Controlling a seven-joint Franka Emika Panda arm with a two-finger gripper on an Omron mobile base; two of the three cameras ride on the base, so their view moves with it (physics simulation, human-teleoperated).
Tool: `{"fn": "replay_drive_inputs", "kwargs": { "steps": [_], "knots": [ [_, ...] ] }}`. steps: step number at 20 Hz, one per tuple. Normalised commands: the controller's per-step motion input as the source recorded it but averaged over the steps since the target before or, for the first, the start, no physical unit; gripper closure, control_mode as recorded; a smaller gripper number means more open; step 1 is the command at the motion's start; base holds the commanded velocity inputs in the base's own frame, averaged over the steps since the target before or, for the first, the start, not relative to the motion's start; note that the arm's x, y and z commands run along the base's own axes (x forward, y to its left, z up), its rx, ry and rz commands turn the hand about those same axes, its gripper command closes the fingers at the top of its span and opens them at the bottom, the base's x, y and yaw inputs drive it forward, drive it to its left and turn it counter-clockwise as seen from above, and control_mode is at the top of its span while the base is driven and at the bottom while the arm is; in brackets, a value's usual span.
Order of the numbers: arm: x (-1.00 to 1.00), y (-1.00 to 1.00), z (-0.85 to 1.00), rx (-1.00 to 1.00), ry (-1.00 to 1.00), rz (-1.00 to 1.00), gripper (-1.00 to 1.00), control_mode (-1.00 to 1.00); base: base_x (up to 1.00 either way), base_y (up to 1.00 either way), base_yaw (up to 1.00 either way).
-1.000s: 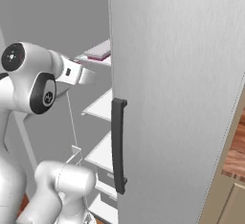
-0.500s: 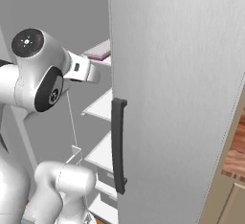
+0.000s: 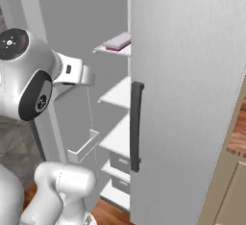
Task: The ice cube tray has been filled with water. Take the tray and place it in the freezer to make ice. Close the freezer door after placing the tray.
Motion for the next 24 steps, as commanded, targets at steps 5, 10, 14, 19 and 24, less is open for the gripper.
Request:
{"fn": "replay_drive_inputs", "kwargs": {
  "steps": [5,10,14,19,24],
  "knots": [
    [0.00,0.00,0.00,0.00,0.00,0.00,-1.00,1.00,-0.96,0.05,0.00],
    [0.00,0.00,0.00,0.00,0.00,0.00,-1.00,1.00,-0.66,0.00,0.00],
    [0.00,0.03,0.00,-0.01,0.00,0.00,-1.00,-1.00,-0.21,0.01,0.00],
    [0.00,0.04,0.00,-0.02,-0.01,-0.01,-1.00,-1.00,0.00,0.00,0.00],
    [0.00,0.03,0.00,-0.01,0.00,-0.02,-1.00,-1.00,0.00,0.00,0.00]
  ]
}}
